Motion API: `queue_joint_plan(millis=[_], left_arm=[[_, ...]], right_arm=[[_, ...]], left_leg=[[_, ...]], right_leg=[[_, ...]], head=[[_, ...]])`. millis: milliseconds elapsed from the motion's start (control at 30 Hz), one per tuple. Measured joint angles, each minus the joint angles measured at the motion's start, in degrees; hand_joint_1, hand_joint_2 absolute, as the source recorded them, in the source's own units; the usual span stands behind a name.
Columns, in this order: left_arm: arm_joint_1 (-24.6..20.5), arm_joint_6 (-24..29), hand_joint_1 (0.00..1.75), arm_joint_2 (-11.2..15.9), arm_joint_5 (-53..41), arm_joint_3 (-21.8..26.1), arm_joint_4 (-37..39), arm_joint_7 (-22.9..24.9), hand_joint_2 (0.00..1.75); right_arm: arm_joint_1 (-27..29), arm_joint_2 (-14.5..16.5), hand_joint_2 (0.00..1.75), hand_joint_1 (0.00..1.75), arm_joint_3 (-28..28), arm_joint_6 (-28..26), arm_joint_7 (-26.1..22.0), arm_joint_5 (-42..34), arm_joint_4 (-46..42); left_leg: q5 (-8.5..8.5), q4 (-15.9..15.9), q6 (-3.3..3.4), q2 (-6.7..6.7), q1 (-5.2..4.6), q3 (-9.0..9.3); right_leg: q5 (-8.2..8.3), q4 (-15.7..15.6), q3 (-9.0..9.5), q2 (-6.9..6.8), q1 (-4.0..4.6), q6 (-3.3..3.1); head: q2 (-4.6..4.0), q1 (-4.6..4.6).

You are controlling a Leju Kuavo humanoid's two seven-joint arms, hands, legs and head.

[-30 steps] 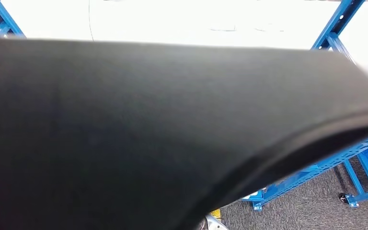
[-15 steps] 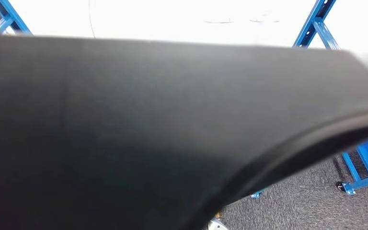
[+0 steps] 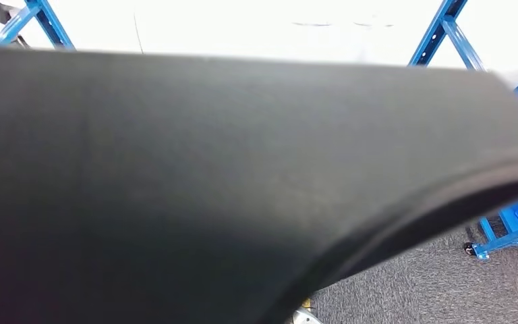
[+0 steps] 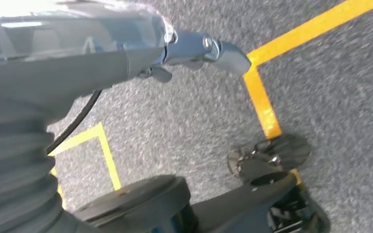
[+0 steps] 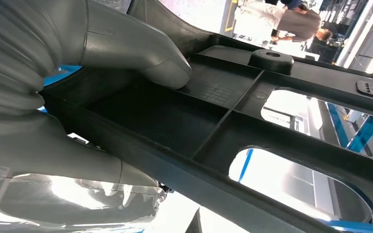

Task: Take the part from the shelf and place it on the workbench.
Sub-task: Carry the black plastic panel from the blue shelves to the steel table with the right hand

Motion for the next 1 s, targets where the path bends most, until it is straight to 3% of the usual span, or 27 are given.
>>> queue_joint_plan(millis=[67, 100, 167, 200, 267, 333, 367, 400, 500, 633, 700, 733, 767, 833, 867, 900, 933, 967, 1000], left_arm=[[-0.1, 0.0, 0.0, -0.1, 0.0, 0.0, 0.0, 0.1, 1.75], [-0.2, 0.0, 0.0, -0.2, 0.0, 0.0, 0.0, 0.1, 1.75], [-0.3, 0.0, 0.0, -0.2, 0.0, 0.0, 0.0, 0.1, 1.75], [-0.2, 0.0, 0.0, -0.2, 0.0, 0.0, 0.0, 0.1, 1.75], [-0.2, 0.0, 0.0, -0.2, 0.0, 0.0, 0.0, 0.1, 1.75], [-0.2, 0.1, 0.0, -0.2, 0.0, 0.0, 0.0, 0.1, 1.75], [-0.2, 0.1, 0.0, -0.1, 0.0, 0.0, 0.0, 0.1, 1.75], [-0.2, 0.1, 0.0, -0.1, 0.0, 0.0, 0.0, 0.1, 1.75], [-0.2, 0.1, 0.0, -0.1, 0.0, 0.0, 0.0, 0.1, 1.75], [-0.2, 0.1, 0.0, -0.1, 0.0, 0.0, 0.0, 0.1, 1.75], [-0.4, 0.1, 0.0, -0.1, 0.0, 0.0, 0.0, 0.1, 1.75], [-0.5, 0.1, 0.0, 0.0, -0.1, 0.0, 0.0, 0.1, 1.75], [-0.7, 0.1, 0.0, -0.1, -0.3, -0.1, 0.0, 0.3, 1.75], [-1.1, -0.1, 0.0, -0.1, -0.7, -0.2, 0.0, 0.5, 1.75], [-1.2, -0.1, 0.0, -0.2, -0.8, -0.2, 0.0, 0.6, 1.75], [-1.2, -0.2, 0.0, -0.2, -0.8, -0.2, 0.0, 0.7, 1.75], [-1.2, -0.2, 0.0, -0.2, -0.7, -0.2, 0.0, 0.7, 1.75], [-1.2, -0.2, 0.0, -0.2, -0.7, -0.2, 0.0, 0.7, 1.75], [-1.2, -0.2, 0.0, -0.2, -0.7, -0.2, 0.0, 0.8, 1.75]], right_arm=[[0.1, 0.0, 1.75, 1.57, -0.1, -0.1, 0.0, 0.0, -0.2], [0.1, 0.0, 1.75, 1.57, -0.2, -0.1, 0.0, 0.0, -0.3], [0.2, 0.0, 1.75, 1.57, -0.2, 0.0, 0.0, 0.0, -0.4], [0.2, 0.1, 1.75, 1.57, -0.2, 0.0, 0.0, 0.0, -0.4], [0.2, 0.2, 1.75, 1.57, -0.3, 0.0, 0.0, 0.0, -0.5], [0.3, 0.3, 1.75, 1.57, -0.3, 0.0, 0.0, 0.1, -0.5], [0.3, 0.3, 1.75, 1.57, -0.4, 0.0, 0.0, 0.1, -0.5], [0.3, 0.3, 1.75, 1.57, -0.4, 0.0, 0.0, 0.1, -0.5], [0.3, 0.3, 1.75, 1.57, -0.5, 0.0, 0.0, 0.1, -0.5], [0.4, 0.3, 1.75, 1.57, -0.5, 0.0, 0.0, 0.1, -0.5], [0.4, 0.4, 1.75, 1.57, -0.5, -0.1, 0.0, 0.2, -0.6], [0.4, 0.4, 1.75, 1.57, -0.7, -0.4, 0.0, 0.3, -0.7], [0.4, 0.5, 1.75, 1.57, -0.8, -0.8, 0.0, 0.5, -0.7], [0.5, 0.6, 1.75, 1.57, -1.1, -1.6, 0.0, 0.8, -0.8], [0.5, 0.6, 1.75, 1.57, -1.2, -1.7, 0.0, 0.9, -0.8], [0.5, 0.6, 1.75, 1.57, -1.2, -1.7, 0.0, 0.9, -0.8], [0.4, 0.6, 1.75, 1.57, -1.2, -1.7, 0.0, 0.9, -0.8], [0.4, 0.6, 1.75, 1.57, -1.2, -1.7, 0.0, 0.9, -0.8], [0.3, 0.6, 1.75, 1.57, -1.2, -1.7, 0.0, 0.9, -0.8]], left_leg=[[0.69, 0.2, -0.5, -0.01, 0.06, -0.63], [1.12, 0.1, -0.85, 0.01, 0.19, -0.8], [1.74, -0.1, -1.52, 0.0, 0.35, -1.0], [1.06, 0.2, -1.8, -0.04, 0.33, -1.28], [-3.33, 4.0, -2.33, -0.12, 0.39, -2.56], [-8.49, 11.2, -2.9, -0.13, 0.62, -4.24], [-9.39, 14.2, -3.16, -0.13, 0.73, -4.56], [-8.95, 15.7, -3.38, -0.13, 0.83, -4.19], [-5.04, 13.7, -3.7, -0.13, 1.08, -1.09], [-4.48, 12.8, -3.72, -0.12, 1.12, -0.43], [-4.88, 6.9, -3.61, -0.19, 1.11, 3.43], [-5.07, 3.6, -3.1, -0.28, 0.97, 5.29], [-4.74, 0.3, -2.22, -0.26, 0.93, 6.47], [-2.9, -0.7, -0.52, -0.14, 0.82, 4.56], [-1.73, -0.7, -0.14, -0.02, 0.87, 3.27], [-0.96, -0.7, -0.14, 0.0, 0.8, 2.3], [-0.19, -0.6, -0.2, 0.03, 0.75, 1.26], [0.57, -0.5, -0.3, 0.04, 0.71, 0.17], [1.3, -0.4, -0.44, 0.04, 0.69, -0.9]], right_leg=[[-0.16, -6.8, 4.13, 0.05, 0.45, -0.72], [-0.5, -8.3, 4.77, 0.06, 0.66, -0.89], [0.5, -9.1, 4.5, -0.06, 0.63, -1.04], [1.11, -9.5, 4.19, -0.18, 0.44, -1.3], [2.38, -9.8, 3.11, -0.42, 0.03, -1.75], [3.47, -9.5, 1.52, -0.53, 0.01, -1.94], [3.99, -9.3, 0.65, -0.6, -0.01, -1.91], [4.48, -9.0, -0.27, -0.65, -0.07, -1.82], [5.37, -8.2, -2.23, -0.67, -0.26, -1.51], [5.47, -8.0, -2.47, -0.67, -0.29, -1.46], [5.93, -7.5, -3.34, -0.65, -0.29, -1.05], [6.72, -7.3, -3.84, -0.63, -0.25, -0.5], [5.65, -6.0, -4.86, -0.52, -0.32, 0.21], [0.47, -0.8, -6.72, -0.32, -0.49, 1.35], [-3.17, 3.3, -7.73, -0.22, -0.62, 1.61], [-4.64, 6.9, -8.09, -0.22, -0.66, 1.7], [-4.47, 9.2, -7.84, -0.22, -0.7, 1.72], [-3.08, 9.7, -6.76, -0.22, -0.72, 1.67], [-1.26, 8.3, -4.75, -0.21, -0.73, 1.51]], head=[[0.0, 0.0], [0.0, 0.0], [0.0, 0.0], [0.0, 0.0], [0.0, -0.01], [0.0, -0.01], [0.0, 0.0], [0.0, 0.0], [0.0, -0.02], [0.0, -0.02], [0.0, -0.02], [0.0, -0.01], [0.0, 0.0], [0.0, 0.01], [0.0, 0.01], [0.0, 0.01], [0.0, 0.01], [0.0, 0.0], [0.0, 0.0]])
